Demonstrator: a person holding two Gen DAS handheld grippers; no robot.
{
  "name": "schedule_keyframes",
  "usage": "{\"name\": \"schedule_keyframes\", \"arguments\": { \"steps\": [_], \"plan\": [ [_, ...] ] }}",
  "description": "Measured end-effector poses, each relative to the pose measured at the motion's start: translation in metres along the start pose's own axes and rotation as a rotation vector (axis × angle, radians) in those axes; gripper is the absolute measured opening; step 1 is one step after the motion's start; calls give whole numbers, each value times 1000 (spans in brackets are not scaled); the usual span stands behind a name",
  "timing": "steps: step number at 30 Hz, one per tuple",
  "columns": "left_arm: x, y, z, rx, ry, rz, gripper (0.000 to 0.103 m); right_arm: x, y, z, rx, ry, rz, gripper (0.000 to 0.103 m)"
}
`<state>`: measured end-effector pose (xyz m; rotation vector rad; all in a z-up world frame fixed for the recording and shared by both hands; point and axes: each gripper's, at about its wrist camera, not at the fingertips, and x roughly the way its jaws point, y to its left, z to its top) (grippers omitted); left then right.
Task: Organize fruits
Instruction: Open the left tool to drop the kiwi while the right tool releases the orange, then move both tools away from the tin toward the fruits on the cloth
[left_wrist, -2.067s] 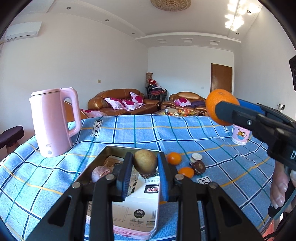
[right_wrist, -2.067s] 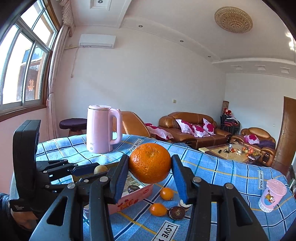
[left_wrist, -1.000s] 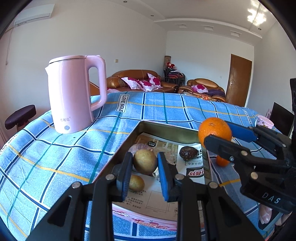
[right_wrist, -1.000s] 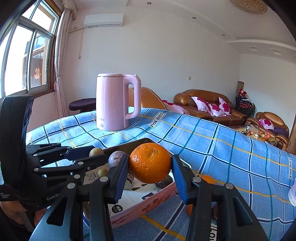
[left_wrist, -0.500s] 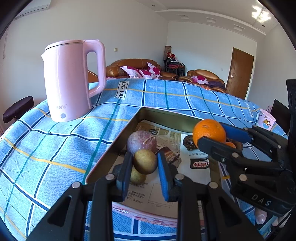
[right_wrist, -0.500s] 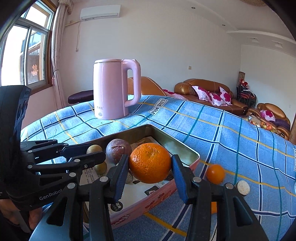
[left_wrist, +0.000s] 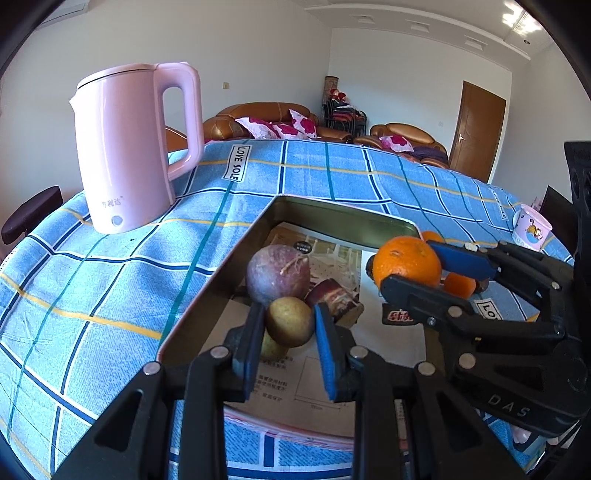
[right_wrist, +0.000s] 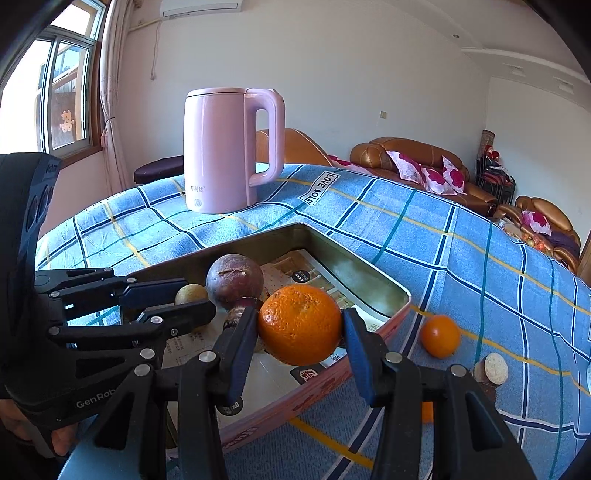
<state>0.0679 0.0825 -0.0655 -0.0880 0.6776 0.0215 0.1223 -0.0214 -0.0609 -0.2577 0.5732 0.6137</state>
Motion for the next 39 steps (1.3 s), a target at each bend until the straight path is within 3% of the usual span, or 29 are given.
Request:
{"name": "schedule_keyframes", "arguments": {
  "steps": [24,27,33,36,38,39],
  "plan": [
    [1,-2,-1,16,5,7,30,5,0,0,0,26,-7,50],
    [0,-4,-1,32,3,10,34,3,-1,0,8,16,-5,50],
    [-13,2,-1,6,-63,4,63,-18,-9,-3,55,-87,-26,62],
    [-22,0,-3,21,-115,-5,83,-34,-17,-7,94,-148,-31,71],
    [-31,0,-5,25,-160,-4,99,-42,-23,-12,103,-155,-45,71],
    [-34,-1,-5,24,-183,8,99,-47,-26,-15,102,-156,-68,71]
  ]
}}
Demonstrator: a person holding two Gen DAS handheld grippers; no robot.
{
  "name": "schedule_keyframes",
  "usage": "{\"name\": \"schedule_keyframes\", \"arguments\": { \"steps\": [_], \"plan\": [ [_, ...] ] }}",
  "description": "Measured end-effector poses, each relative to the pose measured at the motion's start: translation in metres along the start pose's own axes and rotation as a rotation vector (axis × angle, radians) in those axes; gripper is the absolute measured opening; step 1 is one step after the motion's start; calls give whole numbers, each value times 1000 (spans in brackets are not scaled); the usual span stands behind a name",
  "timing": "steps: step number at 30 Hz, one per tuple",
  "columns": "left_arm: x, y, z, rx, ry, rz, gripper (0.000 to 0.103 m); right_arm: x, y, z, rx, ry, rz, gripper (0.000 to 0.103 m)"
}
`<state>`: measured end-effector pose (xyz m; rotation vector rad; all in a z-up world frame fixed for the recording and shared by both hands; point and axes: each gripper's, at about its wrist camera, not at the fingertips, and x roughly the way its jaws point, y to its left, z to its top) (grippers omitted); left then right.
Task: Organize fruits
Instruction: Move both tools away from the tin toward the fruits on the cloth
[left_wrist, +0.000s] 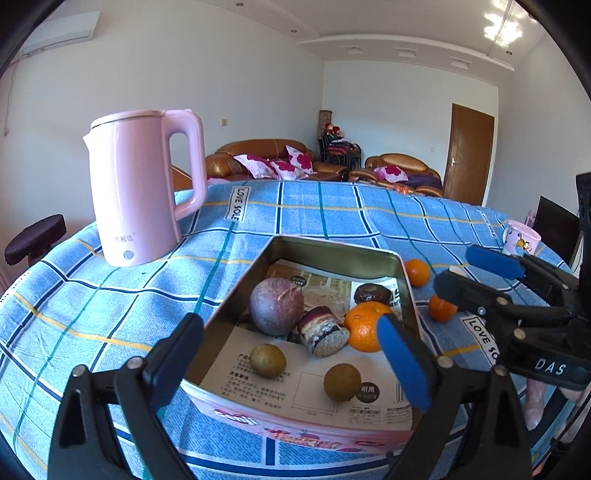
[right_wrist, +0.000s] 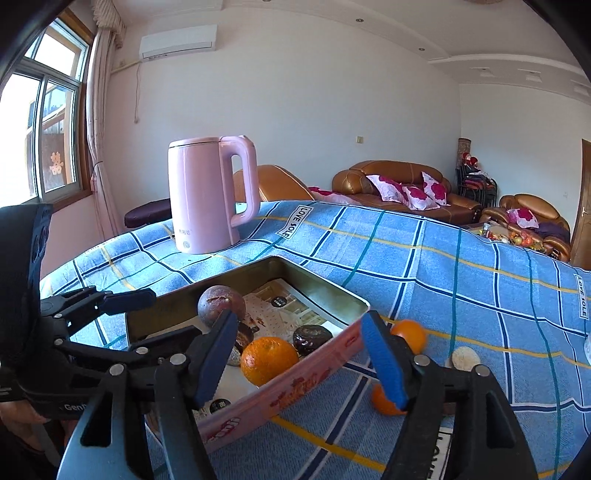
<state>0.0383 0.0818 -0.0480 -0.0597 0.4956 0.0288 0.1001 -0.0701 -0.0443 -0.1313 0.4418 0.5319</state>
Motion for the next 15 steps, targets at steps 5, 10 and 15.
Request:
{"name": "schedule_keyframes", "arguments": {
  "steps": [5,10,15],
  "plan": [
    [-7,3,1,-34,-46,31,100,-28,-27,-12,-3,14,-84,71],
    [-6,-14,5,-43,-22,1,99,-48,-65,-21,52,55,-158,71],
    [-4,-54,14,46,-10,-23,100,-56,-99,-30,121,79,-230,72]
  ]
}}
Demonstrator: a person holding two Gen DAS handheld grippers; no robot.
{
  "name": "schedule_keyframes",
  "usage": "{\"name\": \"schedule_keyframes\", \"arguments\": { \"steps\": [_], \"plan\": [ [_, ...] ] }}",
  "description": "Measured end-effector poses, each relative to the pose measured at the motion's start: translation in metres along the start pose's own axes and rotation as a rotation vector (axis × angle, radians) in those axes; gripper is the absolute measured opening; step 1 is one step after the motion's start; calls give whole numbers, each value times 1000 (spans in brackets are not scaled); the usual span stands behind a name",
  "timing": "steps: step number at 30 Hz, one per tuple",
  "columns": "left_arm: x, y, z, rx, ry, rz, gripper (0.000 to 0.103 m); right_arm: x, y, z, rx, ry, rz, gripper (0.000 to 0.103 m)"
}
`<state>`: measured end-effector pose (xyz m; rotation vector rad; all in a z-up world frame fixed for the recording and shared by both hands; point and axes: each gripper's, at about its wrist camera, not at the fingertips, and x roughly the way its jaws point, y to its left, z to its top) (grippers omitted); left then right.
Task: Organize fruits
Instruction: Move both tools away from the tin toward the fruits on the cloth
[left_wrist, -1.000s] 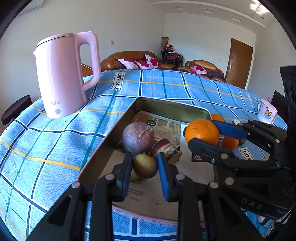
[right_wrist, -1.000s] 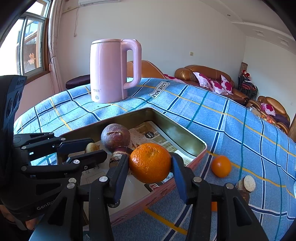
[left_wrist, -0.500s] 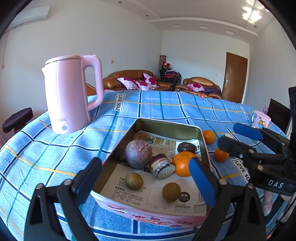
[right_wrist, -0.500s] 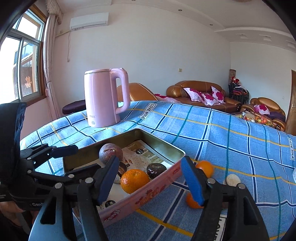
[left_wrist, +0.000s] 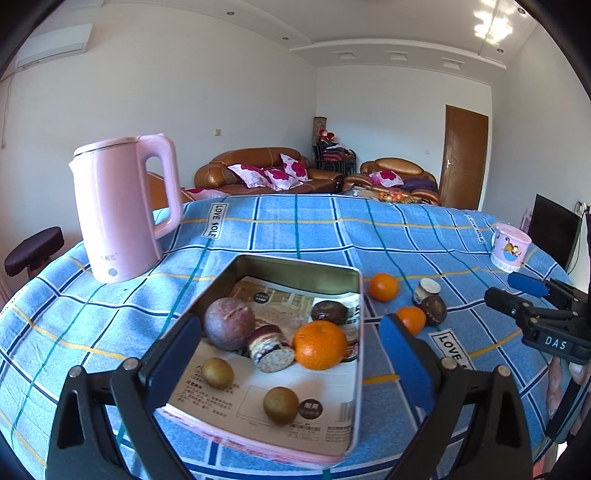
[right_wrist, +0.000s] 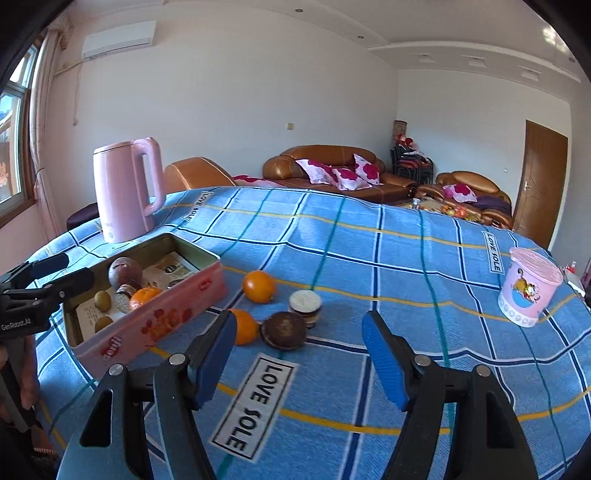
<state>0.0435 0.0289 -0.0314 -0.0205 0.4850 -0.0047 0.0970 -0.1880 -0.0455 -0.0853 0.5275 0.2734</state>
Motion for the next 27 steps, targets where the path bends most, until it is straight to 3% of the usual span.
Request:
{"name": "schedule_keyframes", "arguments": {
  "steps": [6,16,20,27],
  "plan": [
    [17,-48,10,96,44,-80,98,4,-22,-4,80,20,-23,72],
    [61,-104,8,219,171,-142,73,11,-34,-5,143,55,-25,72],
    [85,-108,5,210,263,-170,55,9,-38,-6,164,48,-14,74],
    [97,-110,7,198,293,-177,54,8,-43,-6,191,45,-9,77]
  ]
}}
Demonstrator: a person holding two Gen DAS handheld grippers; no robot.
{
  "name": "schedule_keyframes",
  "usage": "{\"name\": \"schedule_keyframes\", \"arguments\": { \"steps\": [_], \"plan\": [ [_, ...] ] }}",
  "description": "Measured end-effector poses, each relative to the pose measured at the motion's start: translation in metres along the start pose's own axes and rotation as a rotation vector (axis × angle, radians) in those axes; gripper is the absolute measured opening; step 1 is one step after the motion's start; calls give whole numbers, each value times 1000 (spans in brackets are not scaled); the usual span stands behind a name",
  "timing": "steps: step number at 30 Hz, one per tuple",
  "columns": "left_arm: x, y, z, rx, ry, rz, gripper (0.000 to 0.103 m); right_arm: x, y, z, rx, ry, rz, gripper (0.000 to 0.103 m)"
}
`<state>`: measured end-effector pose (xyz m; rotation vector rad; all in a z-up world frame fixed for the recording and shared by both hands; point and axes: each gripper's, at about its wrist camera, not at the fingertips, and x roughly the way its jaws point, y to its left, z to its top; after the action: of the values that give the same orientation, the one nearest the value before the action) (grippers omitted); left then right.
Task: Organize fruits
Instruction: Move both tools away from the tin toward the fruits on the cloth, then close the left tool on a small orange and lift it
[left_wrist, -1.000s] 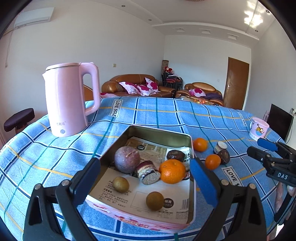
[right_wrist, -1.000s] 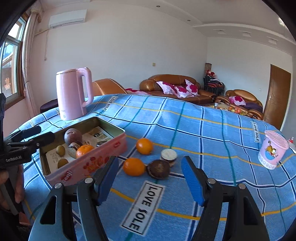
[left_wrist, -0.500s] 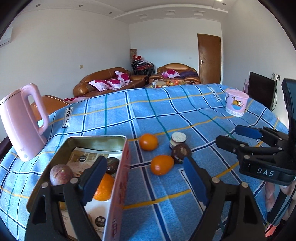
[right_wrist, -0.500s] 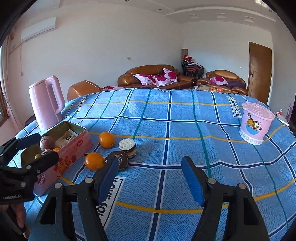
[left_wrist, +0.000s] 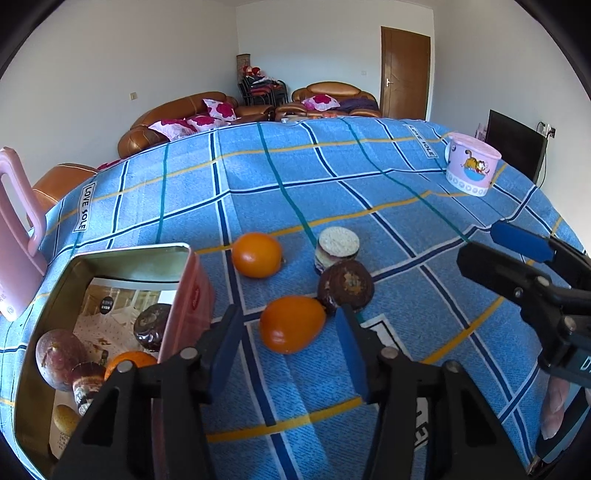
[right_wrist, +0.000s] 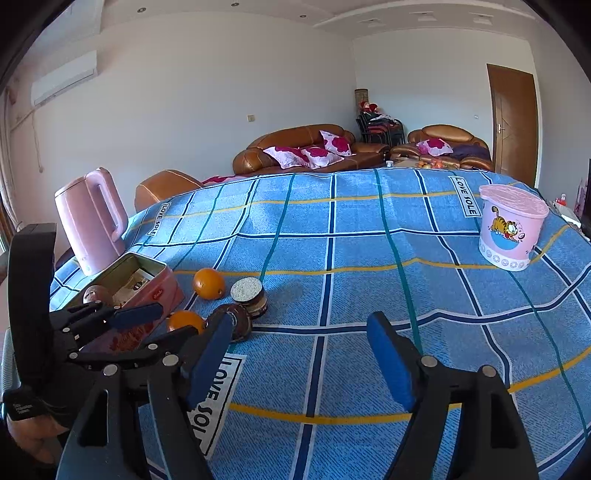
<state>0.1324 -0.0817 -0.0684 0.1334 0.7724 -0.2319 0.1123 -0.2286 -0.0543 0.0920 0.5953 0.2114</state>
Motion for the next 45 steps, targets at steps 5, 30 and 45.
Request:
{"name": "schedule_keyframes", "arguments": {
  "steps": [5,30,45],
  "plan": [
    [5,-3,4,17,9,-1,52,1,3,0,-14,1,-13,77],
    [7,1,3,24,21,-23,40,3,2,1,-14,12,-34,78],
    [8,13,2,45,27,-1,42,5,0,1,-6,23,-41,79]
  ]
}}
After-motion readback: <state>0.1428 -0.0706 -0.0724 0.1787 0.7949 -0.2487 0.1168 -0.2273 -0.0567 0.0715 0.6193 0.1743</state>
